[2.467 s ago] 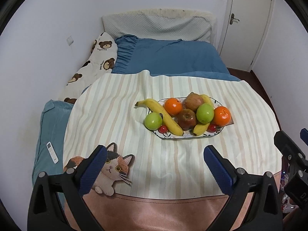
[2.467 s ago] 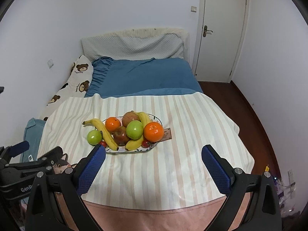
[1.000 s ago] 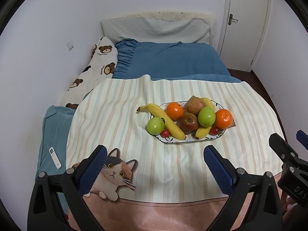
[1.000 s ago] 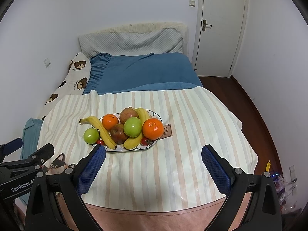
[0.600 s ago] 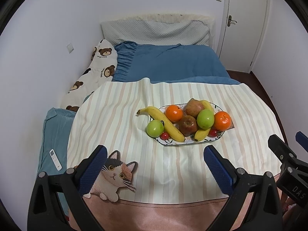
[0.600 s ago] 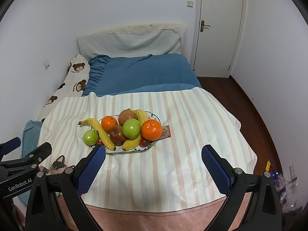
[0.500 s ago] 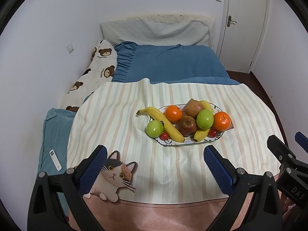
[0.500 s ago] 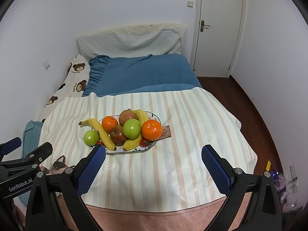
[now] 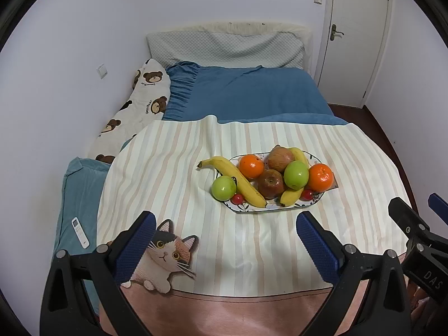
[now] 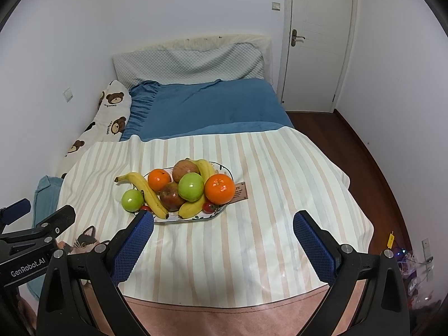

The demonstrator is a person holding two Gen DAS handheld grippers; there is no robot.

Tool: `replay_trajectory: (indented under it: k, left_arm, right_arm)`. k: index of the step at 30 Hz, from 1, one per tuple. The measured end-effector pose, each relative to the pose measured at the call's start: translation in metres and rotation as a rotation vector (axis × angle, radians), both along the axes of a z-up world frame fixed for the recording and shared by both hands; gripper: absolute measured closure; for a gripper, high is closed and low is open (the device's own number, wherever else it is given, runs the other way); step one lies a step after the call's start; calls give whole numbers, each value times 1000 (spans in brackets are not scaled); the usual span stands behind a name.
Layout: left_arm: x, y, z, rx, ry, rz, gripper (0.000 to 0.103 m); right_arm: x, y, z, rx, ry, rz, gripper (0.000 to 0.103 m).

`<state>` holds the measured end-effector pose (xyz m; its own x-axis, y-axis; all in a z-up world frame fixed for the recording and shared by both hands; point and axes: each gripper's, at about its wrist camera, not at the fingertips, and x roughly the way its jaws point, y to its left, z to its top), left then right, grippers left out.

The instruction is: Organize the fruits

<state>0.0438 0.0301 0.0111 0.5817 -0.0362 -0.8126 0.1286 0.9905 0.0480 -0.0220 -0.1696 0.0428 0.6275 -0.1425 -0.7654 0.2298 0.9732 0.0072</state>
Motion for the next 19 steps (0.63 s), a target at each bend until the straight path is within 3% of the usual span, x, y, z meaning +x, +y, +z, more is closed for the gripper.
replay_trajectory:
  k: [19]
  left_arm:
    - [-2, -2, 5, 1, -5, 7, 0]
  right_arm:
    - [-5, -1, 6, -1, -12, -4, 1]
